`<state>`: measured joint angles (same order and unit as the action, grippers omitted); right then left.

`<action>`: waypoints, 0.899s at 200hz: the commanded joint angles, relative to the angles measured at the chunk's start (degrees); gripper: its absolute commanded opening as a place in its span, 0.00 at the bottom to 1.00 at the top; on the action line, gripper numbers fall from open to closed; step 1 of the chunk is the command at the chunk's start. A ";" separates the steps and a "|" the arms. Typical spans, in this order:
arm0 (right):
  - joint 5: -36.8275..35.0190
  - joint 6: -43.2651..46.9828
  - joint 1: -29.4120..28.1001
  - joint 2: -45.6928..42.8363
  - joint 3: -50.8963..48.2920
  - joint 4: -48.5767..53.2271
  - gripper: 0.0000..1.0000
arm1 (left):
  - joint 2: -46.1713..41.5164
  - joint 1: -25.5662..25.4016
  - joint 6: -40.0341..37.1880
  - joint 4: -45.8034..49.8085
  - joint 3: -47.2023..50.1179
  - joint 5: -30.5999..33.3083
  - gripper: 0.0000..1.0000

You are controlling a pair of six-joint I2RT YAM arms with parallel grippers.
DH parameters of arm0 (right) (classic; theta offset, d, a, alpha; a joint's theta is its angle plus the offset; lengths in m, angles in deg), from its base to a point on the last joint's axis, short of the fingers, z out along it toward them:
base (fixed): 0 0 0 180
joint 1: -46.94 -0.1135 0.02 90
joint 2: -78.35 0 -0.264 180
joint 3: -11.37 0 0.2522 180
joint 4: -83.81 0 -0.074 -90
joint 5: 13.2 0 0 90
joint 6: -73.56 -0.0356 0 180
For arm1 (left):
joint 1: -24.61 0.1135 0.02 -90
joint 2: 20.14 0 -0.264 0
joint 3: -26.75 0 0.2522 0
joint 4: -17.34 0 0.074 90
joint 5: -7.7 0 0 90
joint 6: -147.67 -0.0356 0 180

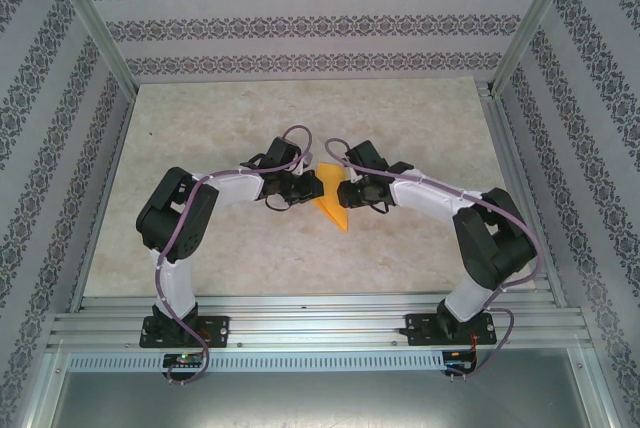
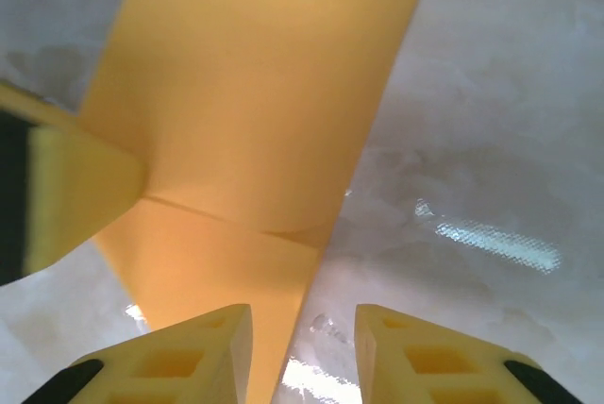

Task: Fold a paper plane with a square sheet of paper (fold left side to right side)
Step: Fourth fold the wing at the center of the table.

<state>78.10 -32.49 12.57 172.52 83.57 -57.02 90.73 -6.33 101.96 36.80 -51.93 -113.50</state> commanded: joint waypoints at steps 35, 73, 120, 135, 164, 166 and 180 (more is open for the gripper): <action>-12.87 2.55 -10.48 -0.67 -3.69 -2.31 0.39 | -0.10 -1.08 -0.45 2.04 -1.97 0.18 0.12; -15.29 1.96 -13.05 4.40 -2.46 -2.06 0.40 | -0.14 -1.10 -0.55 2.64 -2.35 0.46 0.12; -16.42 2.15 -13.71 6.63 -1.83 -1.68 0.39 | -0.33 -1.05 -0.53 3.06 -2.75 0.79 0.12; -16.53 1.99 -13.71 6.82 -1.95 -1.66 0.38 | -0.34 -1.07 -0.57 3.21 -2.91 0.83 0.13; -16.33 1.76 -13.71 6.56 -2.10 -1.88 0.34 | -0.39 -1.10 -0.90 3.83 -3.35 0.88 0.13; -16.33 1.74 -13.71 6.55 -2.10 -1.86 0.34 | -0.39 -1.09 -0.88 3.87 -3.36 0.88 0.13; -16.20 1.73 -13.62 6.73 -2.11 -1.89 0.31 | -0.44 -1.05 -0.97 3.95 -3.50 0.92 0.13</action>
<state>63.28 -30.85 -0.59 178.37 80.53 -58.44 90.73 -6.68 101.92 39.68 -53.35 -113.26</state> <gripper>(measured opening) 0.334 0.128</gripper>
